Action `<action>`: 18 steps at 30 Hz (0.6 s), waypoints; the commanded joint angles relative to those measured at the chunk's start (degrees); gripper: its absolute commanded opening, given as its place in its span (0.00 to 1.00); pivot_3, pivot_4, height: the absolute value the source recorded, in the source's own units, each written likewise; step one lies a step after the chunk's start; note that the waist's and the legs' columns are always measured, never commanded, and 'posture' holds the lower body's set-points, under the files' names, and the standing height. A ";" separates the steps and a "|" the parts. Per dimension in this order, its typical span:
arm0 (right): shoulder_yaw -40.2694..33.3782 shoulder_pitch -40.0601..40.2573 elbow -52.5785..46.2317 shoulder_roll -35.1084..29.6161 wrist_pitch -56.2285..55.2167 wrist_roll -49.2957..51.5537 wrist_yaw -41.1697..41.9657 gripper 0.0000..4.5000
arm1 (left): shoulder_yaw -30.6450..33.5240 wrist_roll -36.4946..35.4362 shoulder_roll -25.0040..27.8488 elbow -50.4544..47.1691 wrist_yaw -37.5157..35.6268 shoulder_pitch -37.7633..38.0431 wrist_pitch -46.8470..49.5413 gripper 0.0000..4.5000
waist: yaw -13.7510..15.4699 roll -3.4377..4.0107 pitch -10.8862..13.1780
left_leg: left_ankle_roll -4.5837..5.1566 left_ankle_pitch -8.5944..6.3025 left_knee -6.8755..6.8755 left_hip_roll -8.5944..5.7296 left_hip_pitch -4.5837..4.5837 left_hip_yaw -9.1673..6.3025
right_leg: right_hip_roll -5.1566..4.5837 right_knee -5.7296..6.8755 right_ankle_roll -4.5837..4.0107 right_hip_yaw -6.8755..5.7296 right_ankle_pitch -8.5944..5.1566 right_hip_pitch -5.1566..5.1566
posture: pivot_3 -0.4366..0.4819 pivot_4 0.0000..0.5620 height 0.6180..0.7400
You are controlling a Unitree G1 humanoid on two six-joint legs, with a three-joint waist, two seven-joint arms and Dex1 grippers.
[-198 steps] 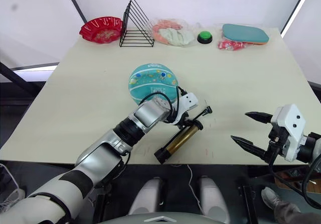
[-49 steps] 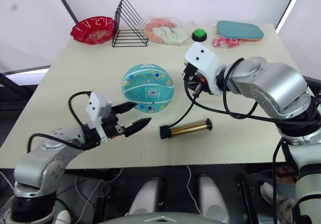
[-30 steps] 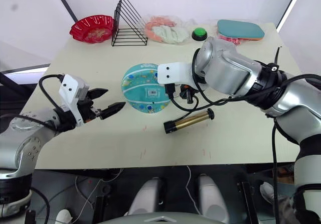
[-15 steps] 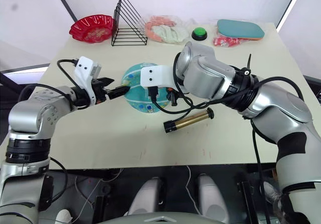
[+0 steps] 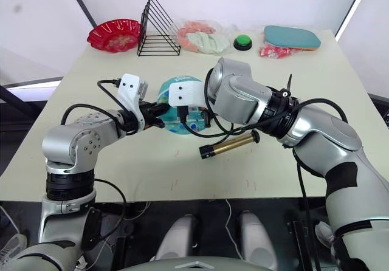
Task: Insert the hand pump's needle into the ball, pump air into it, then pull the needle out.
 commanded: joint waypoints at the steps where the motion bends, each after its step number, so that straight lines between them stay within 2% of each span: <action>1: 0.49 0.19 0.64 0.82 -1.82 -2.20 0.25 0.07 | 0.88 0.58 -1.19 -2.71 2.23 0.53 1.23 0.00 | -0.01 0.00 0.00 | 0.00 0.00 0.00 0.00 0.00 -0.01 | 0.00 0.00 0.00 -0.01 0.00 0.00 | 0.48 0.27 1.00; 18: 0.65 2.92 9.13 5.36 -7.00 -9.14 1.76 0.07 | 1.47 0.79 -0.09 -3.31 2.37 2.54 0.64 0.00 | -0.13 -0.01 -0.01 | -0.02 0.01 -0.01 0.00 0.02 0.01 | -0.01 0.01 -0.02 0.00 0.01 0.01 | 0.48 0.27 1.00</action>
